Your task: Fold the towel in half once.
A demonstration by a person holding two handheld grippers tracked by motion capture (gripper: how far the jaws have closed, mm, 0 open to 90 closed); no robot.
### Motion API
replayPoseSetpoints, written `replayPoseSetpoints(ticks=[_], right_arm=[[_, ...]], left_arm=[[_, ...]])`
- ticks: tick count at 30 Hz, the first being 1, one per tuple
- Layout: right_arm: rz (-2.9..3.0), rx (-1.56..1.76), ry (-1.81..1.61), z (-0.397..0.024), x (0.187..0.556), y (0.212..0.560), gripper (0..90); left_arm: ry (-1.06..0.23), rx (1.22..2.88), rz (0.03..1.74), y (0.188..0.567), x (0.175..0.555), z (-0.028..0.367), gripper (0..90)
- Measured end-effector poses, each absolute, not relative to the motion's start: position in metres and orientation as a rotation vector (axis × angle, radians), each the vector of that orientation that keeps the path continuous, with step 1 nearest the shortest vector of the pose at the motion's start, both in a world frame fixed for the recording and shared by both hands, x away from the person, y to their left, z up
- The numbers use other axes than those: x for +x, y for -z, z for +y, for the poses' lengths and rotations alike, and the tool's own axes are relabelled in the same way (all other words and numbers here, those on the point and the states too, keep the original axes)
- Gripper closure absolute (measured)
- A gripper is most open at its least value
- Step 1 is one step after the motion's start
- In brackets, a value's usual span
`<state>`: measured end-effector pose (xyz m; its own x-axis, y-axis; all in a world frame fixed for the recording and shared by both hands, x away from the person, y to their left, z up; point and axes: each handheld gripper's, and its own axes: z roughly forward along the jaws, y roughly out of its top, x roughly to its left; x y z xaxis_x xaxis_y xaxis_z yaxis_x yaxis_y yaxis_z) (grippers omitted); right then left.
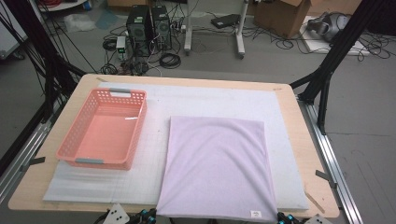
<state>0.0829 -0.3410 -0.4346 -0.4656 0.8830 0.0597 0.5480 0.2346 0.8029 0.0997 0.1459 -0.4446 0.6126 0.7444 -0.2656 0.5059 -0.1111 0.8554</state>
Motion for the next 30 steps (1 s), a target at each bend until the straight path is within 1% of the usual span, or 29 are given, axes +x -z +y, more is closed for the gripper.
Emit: replayPoseSetpoints(ticks=[2, 4, 5, 6, 7, 8, 9, 11, 15, 23, 30], right_arm=[[2.123, 1.315, -1.08, -0.341, 0.079, 0.436, 87.3], [2.137, 1.312, -1.05, -0.341, 0.077, 0.439, 86.1], [2.132, 1.317, -1.048, -0.341, 0.077, 0.44, 82.1], [2.111, 1.33, -1.052, -0.342, 0.077, 0.44, 74.6], [2.085, 1.34, -1.051, -0.343, 0.078, 0.439, 68.9], [2.059, 1.351, -1.066, -0.345, 0.08, 0.438, 66.3], [2.036, 1.362, -1.081, -0.346, 0.082, 0.437, 64.3], [2.012, 1.364, -1.085, -0.348, 0.086, 0.436, 64.1], [1.997, 1.358, -1.095, -0.346, 0.1, 0.436, 64.4], [1.968, 1.35, -1.108, -0.344, 0.138, 0.434, 65.5], [1.967, 1.36, -1.118, -0.343, 0.174, 0.435, 65.6]], left_arm=[[-0.283, 1.813, 1.01, 0.447, 0.099, 0.143, 87.7], [-0.25, 1.874, 0.993, 0.45, 0.103, 0.141, 86.3], [-0.254, 1.867, 0.994, 0.452, 0.104, 0.142, 82.1], [-0.266, 1.845, 0.995, 0.452, 0.105, 0.144, 74.3], [-0.276, 1.815, 1.007, 0.451, 0.107, 0.146, 65.0], [-0.285, 1.795, 1.009, 0.449, 0.109, 0.147, 58.1], [-0.299, 1.783, 1.0, 0.447, 0.11, 0.149, 57.8], [-0.319, 1.761, 0.998, 0.445, 0.115, 0.15, 56.3], [-0.327, 1.748, 0.996, 0.441, 0.134, 0.148, 57.5], [-0.345, 1.783, 1.013, 0.44, 0.182, 0.136, 68.6], [-0.37, 1.806, 1.074, 0.437, 0.234, 0.127, 71.7]])
